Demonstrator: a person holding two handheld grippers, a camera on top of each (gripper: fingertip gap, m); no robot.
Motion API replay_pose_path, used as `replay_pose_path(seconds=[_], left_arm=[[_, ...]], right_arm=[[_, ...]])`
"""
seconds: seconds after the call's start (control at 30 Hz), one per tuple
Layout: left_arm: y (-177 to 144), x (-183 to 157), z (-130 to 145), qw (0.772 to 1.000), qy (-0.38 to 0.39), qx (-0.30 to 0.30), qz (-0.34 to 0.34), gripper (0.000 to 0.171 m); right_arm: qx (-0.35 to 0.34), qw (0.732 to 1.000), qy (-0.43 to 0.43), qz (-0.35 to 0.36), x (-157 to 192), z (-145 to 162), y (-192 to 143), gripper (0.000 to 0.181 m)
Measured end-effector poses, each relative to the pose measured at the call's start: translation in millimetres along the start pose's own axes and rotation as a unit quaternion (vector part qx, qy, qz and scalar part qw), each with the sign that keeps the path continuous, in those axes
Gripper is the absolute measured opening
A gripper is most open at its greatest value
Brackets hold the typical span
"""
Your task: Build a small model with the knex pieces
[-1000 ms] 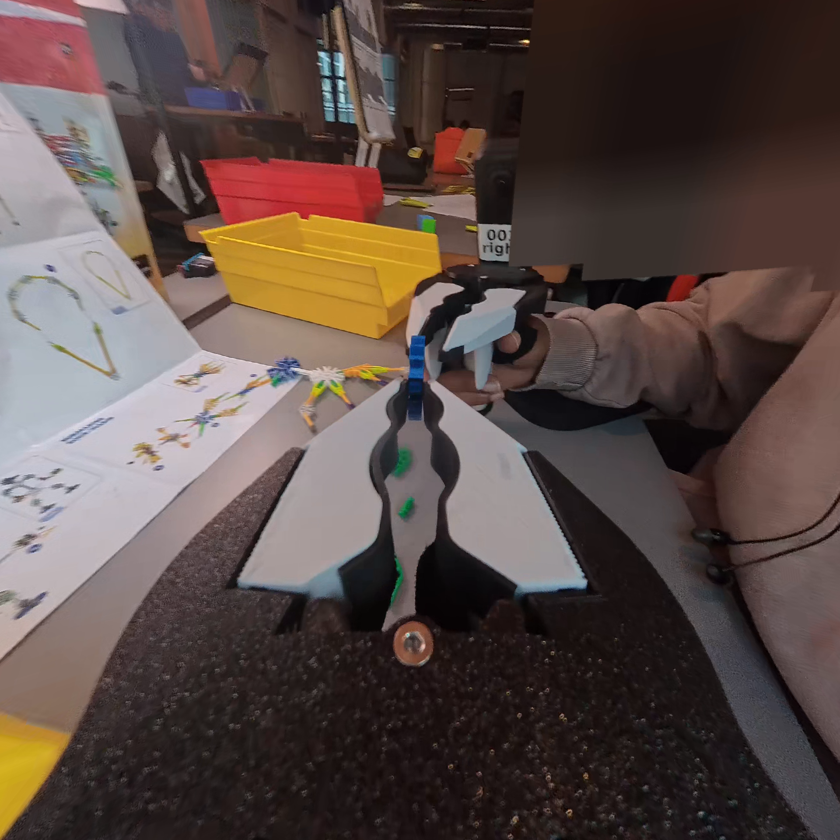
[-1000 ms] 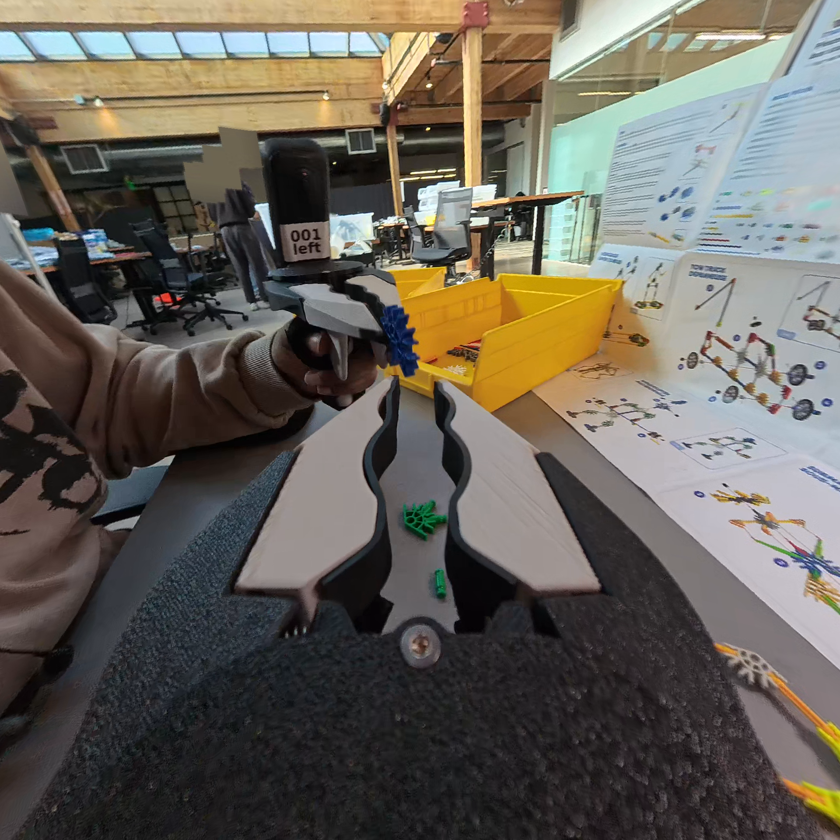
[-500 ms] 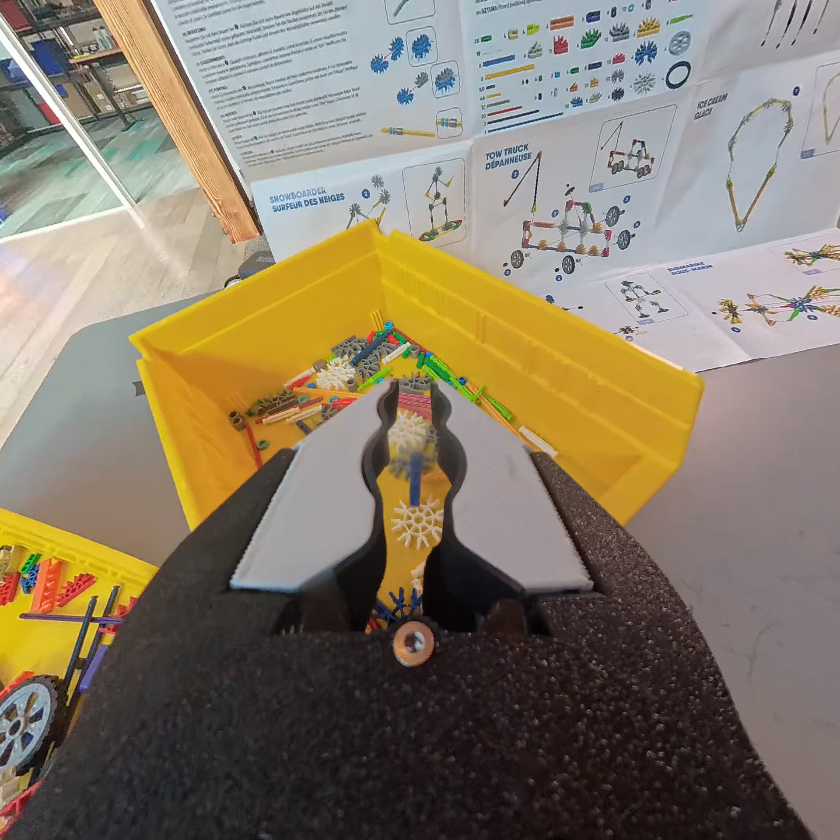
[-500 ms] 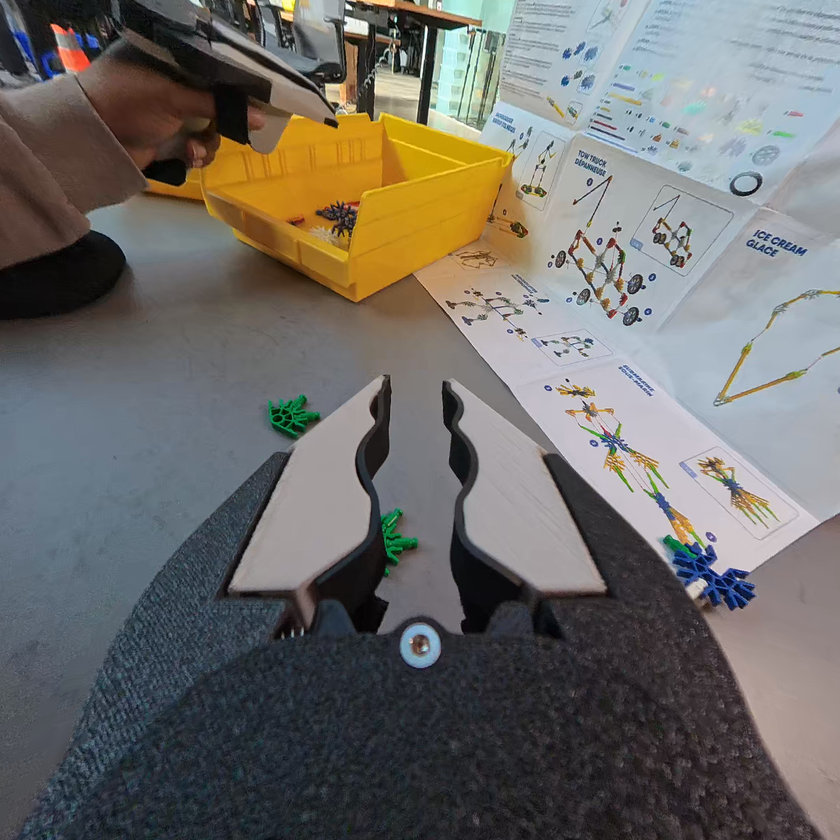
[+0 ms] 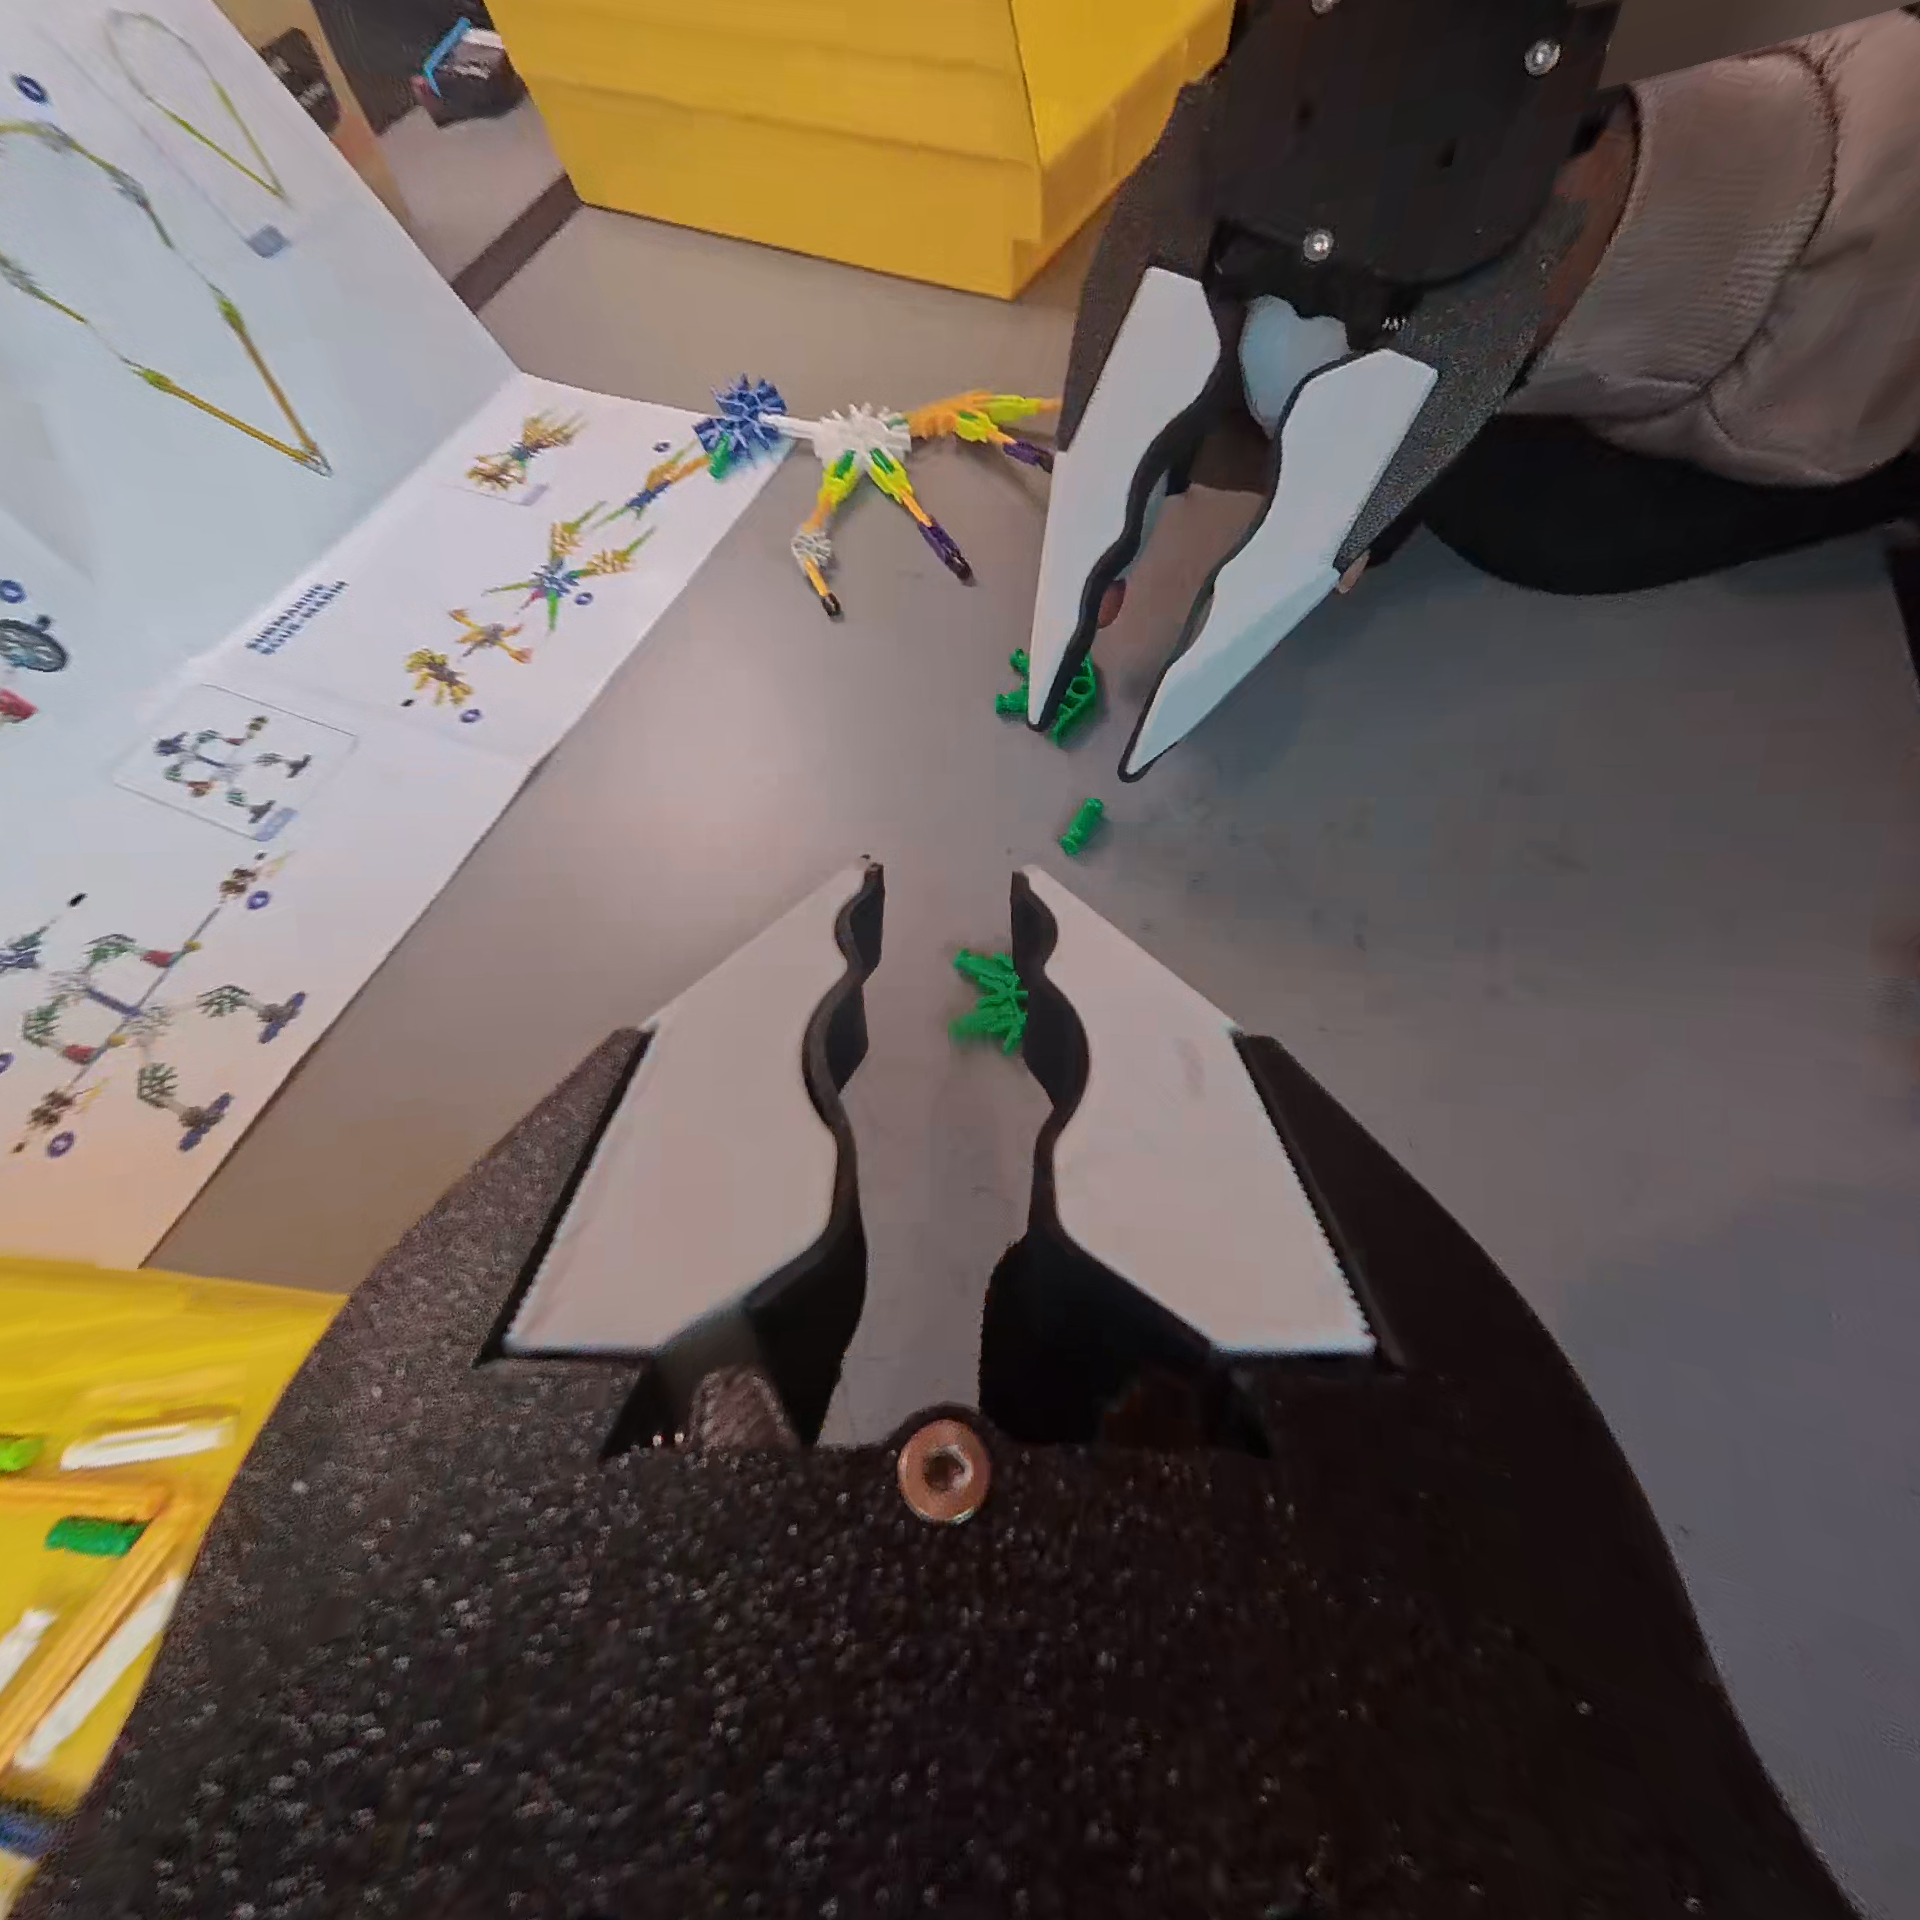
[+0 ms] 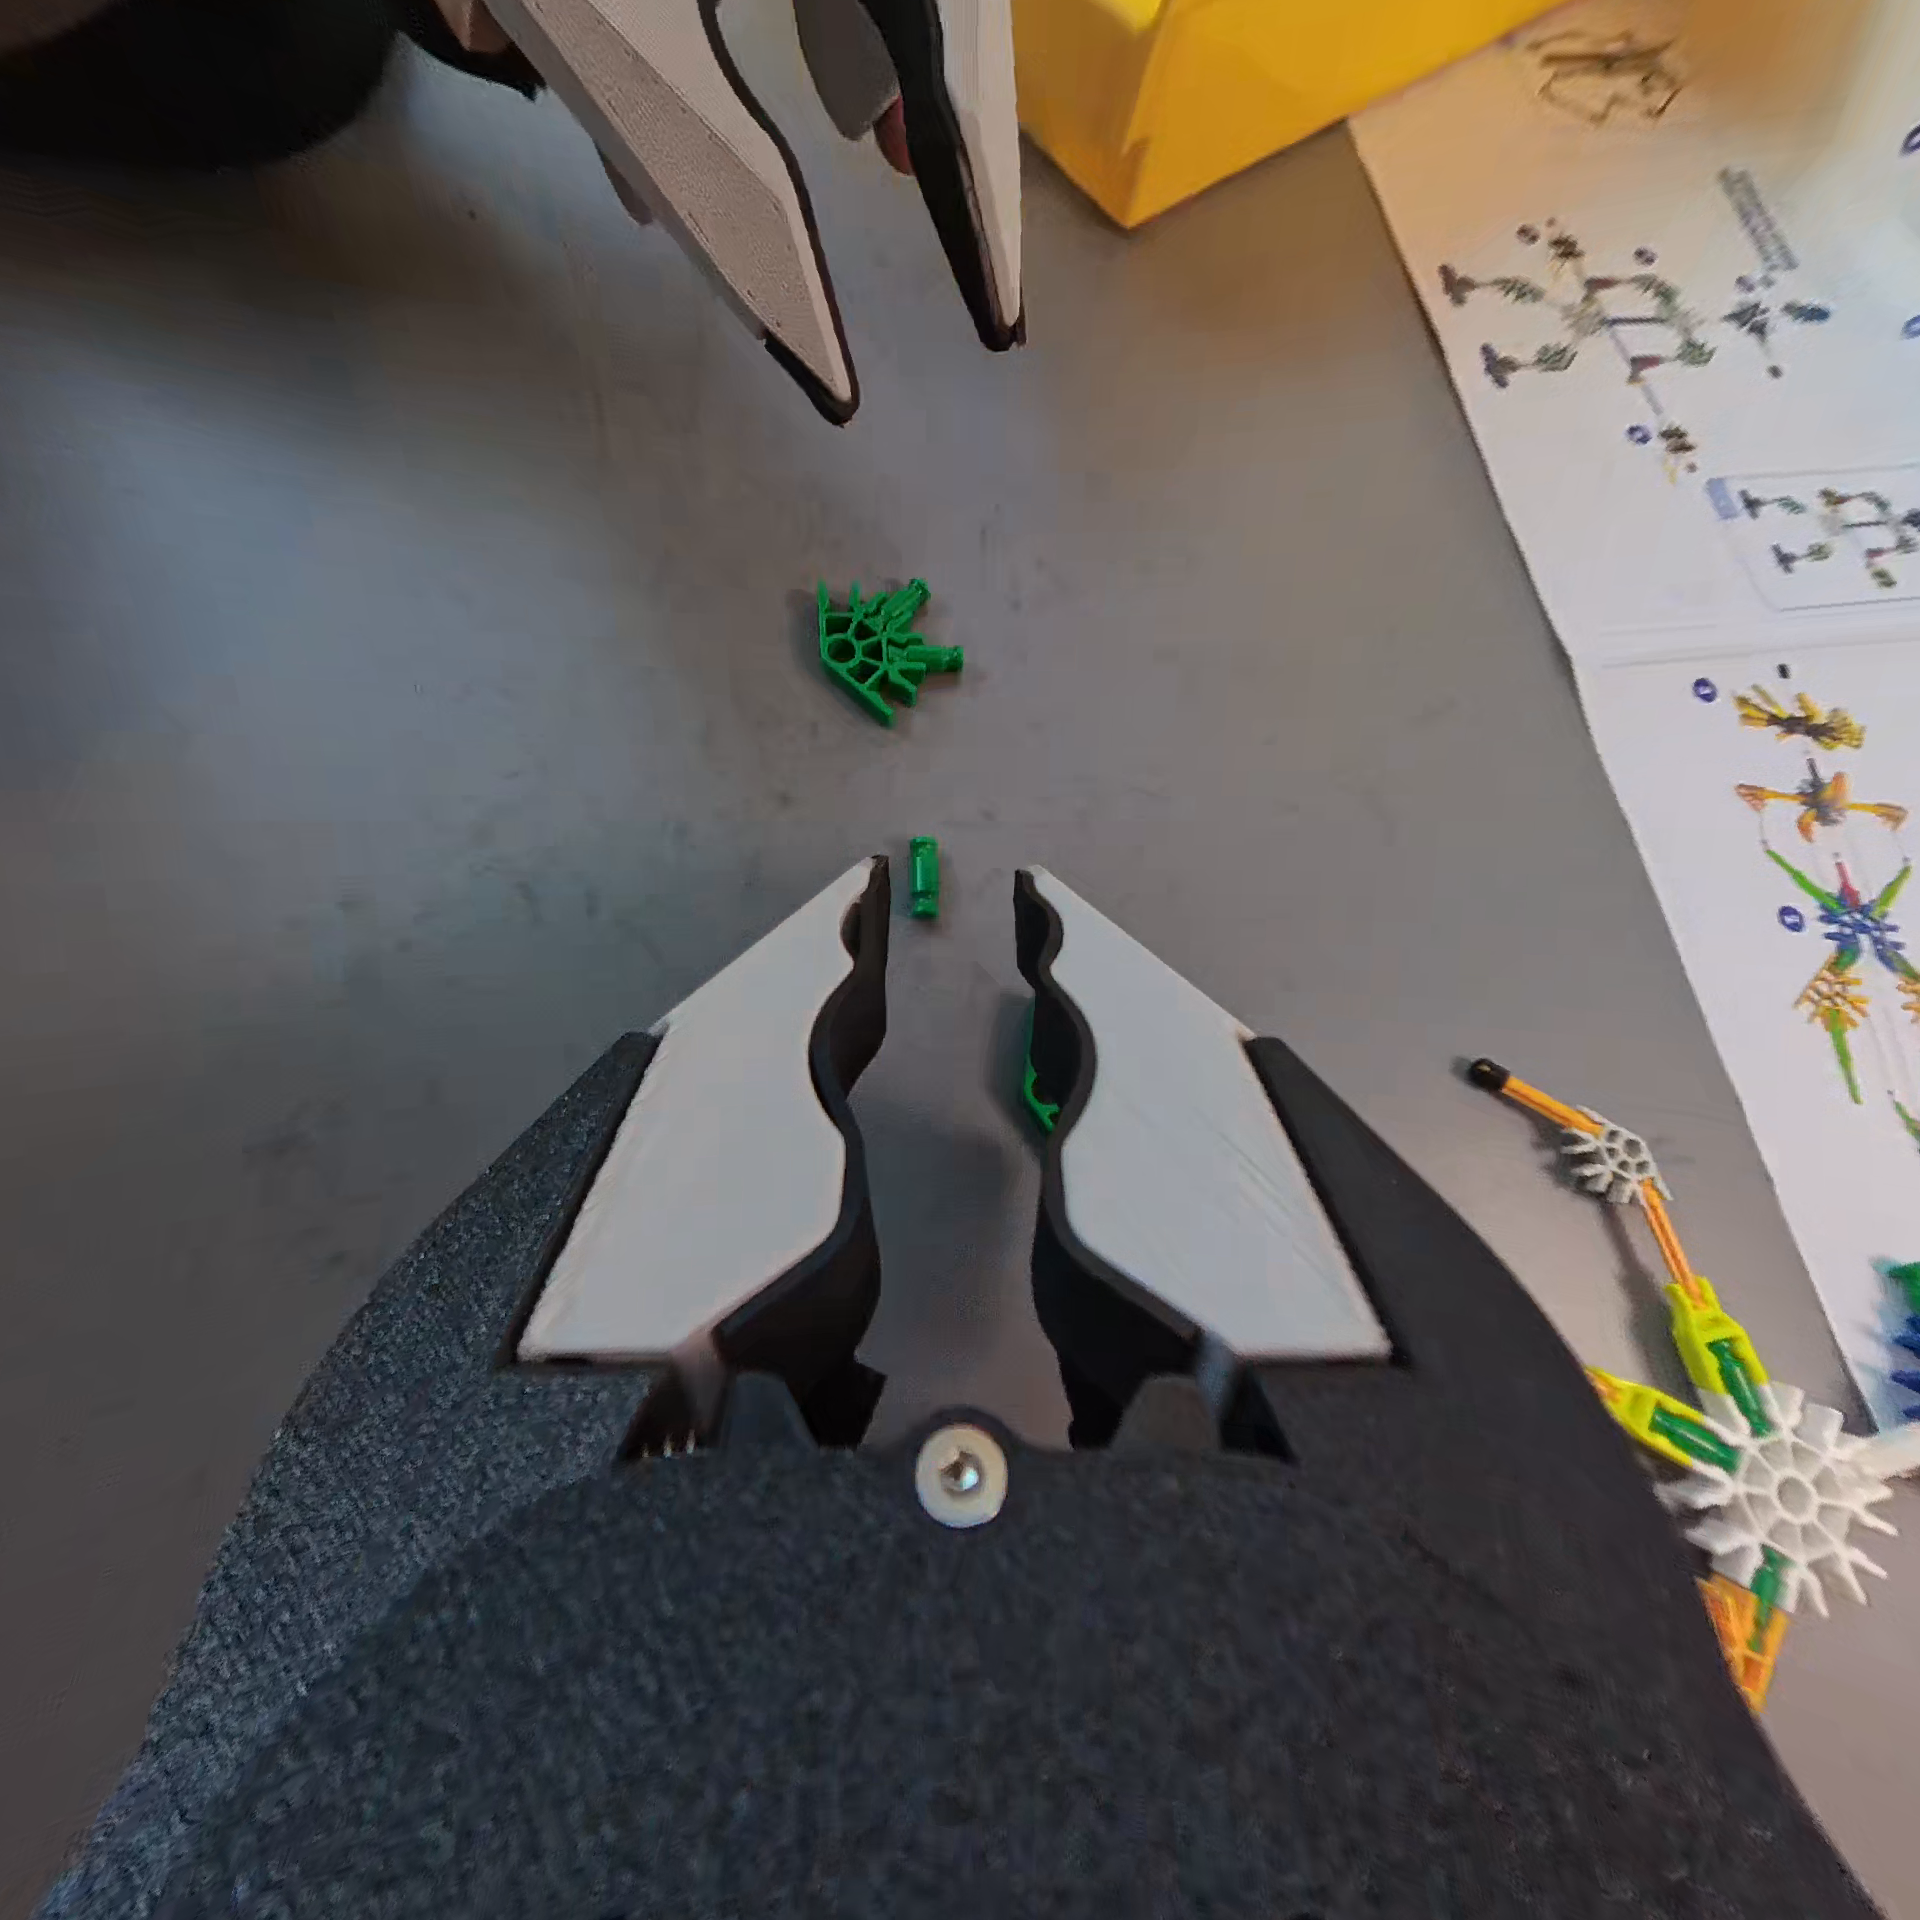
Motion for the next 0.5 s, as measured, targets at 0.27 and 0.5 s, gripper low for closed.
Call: replay_pose_path(seconds=[0.27, 0.5], left_arm=[[19.4, -13.4, 0.7, 0.996, -0.041, -0.003, 0.085, 0.021], [24.9, -15.6, -0.6, 0.984, -0.111, -0.029, 0.135, 0.018]], right_arm=[[0.078, 0.997, -0.004, -0.019, 3.3, -1.3, 16.3, 0.004], [-0.035, 0.994, -0.106, -0.004, 21.4, -11.5, 3.6, 0.004]])
Point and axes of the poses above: each gripper's, where its closed fingertips meet, y out along the fingers, z out of its underside, x = y × z across the jaws, the point moved 9 cm from there along -y, back along the fingers, and after that the axes turned 9 degrees about y, right-handed, at the moved point
